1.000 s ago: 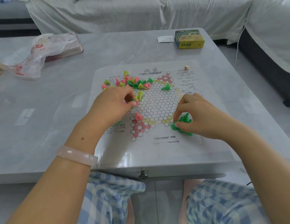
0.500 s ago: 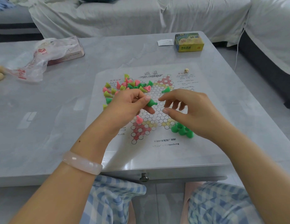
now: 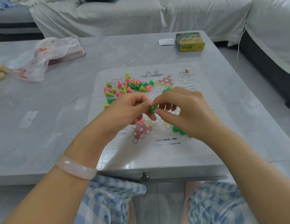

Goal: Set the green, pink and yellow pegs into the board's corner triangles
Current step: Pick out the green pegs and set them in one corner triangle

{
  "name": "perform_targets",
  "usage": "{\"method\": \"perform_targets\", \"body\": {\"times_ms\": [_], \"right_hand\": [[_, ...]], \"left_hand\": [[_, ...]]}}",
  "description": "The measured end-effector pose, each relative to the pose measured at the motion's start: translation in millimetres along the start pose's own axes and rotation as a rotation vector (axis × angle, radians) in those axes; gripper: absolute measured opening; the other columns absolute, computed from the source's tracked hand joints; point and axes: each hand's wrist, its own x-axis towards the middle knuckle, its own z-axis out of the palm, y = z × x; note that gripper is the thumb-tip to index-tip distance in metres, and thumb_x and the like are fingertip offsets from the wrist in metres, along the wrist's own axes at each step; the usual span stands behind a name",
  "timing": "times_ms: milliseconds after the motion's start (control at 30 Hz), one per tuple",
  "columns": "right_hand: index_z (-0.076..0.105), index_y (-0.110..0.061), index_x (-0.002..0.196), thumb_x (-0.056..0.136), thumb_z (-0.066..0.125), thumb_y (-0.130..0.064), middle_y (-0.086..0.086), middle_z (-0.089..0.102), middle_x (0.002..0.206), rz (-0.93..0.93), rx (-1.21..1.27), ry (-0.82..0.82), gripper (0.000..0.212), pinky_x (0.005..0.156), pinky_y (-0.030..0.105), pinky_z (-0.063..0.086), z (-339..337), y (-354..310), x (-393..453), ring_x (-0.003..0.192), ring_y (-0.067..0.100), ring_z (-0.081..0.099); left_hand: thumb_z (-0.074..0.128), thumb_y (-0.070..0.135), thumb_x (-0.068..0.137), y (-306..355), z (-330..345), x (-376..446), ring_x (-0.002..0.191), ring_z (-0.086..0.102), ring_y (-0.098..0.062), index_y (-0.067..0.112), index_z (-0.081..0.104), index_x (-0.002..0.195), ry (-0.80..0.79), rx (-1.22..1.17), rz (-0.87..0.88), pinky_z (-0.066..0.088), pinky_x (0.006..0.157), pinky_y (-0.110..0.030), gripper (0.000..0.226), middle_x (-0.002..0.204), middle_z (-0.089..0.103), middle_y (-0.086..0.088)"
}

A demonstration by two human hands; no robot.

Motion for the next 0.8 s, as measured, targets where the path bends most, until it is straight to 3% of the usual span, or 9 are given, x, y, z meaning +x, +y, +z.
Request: {"method": "perform_targets", "body": {"times_ms": [167,267,367,500,600,800], "right_hand": [[0.061,-0.017,0.087,0.081,0.052,-0.023,-0.006,0.058,0.070,-0.017,-0.059,-0.054,0.012,0.058,0.039,0.049,3.1,-6.5,-0.1,0.066,0.013,0.052],[0.058,-0.016,0.085,0.082,0.057,-0.016,-0.007,0.058,0.069,0.125,-0.040,-0.013,0.004,0.064,0.036,0.050,-1.4,-0.2,1.0,0.065,0.011,0.053],[0.057,-0.017,0.084,0.081,0.059,-0.013,-0.010,0.060,0.069,0.317,0.018,0.093,0.006,0.068,0.025,0.049,-9.4,13.7,2.8,0.066,0.006,0.056],[0.059,-0.019,0.083,0.082,0.061,-0.014,-0.011,0.062,0.072,0.472,0.055,0.119,0.006,0.064,0.012,0.048,-26.2,30.8,1.1,0.068,0.004,0.060],[0.061,-0.020,0.082,0.081,0.062,-0.014,-0.012,0.063,0.072,0.530,0.039,0.079,0.006,0.060,-0.002,0.038,-36.6,43.7,-4.4,0.064,-0.003,0.058],[0.065,-0.019,0.081,0.080,0.063,-0.013,-0.014,0.064,0.075,0.551,-0.023,-0.134,0.006,0.066,-0.004,0.037,-39.2,56.5,-16.0,0.071,-0.007,0.057]], "left_hand": [[0.053,0.026,0.089,-2.5,-10.7,-4.2,0.049,0.038,-0.002,0.018,0.067,0.076,-0.017,0.103,-0.016,0.033,0.051,-0.015,0.021,0.061,0.064,0.011],[0.059,0.028,0.085,-9.6,-29.8,-4.6,0.057,0.052,0.001,0.022,0.067,0.078,0.168,0.281,-0.022,0.037,0.058,-0.016,0.012,0.067,0.064,0.011],[0.061,0.023,0.085,-21.8,-49.8,-5.3,0.060,0.047,-0.001,0.023,0.063,0.075,0.352,0.634,-0.028,0.033,0.056,-0.009,0.011,0.069,0.060,0.013],[0.066,0.025,0.081,-29.7,-56.6,-10.3,0.060,0.046,-0.004,0.026,0.065,0.080,0.178,0.708,-0.057,0.033,0.056,-0.016,0.002,0.072,0.060,0.014],[0.069,0.026,0.079,-31.5,-53.4,-10.4,0.062,0.045,0.001,0.030,0.063,0.089,0.021,0.815,-0.073,0.032,0.057,-0.013,0.012,0.078,0.058,0.014],[0.064,0.026,0.082,-33.9,-49.4,-4.2,0.066,0.048,0.000,0.024,0.061,0.089,0.050,0.845,-0.046,0.033,0.056,-0.013,0.008,0.076,0.055,0.012]]}}
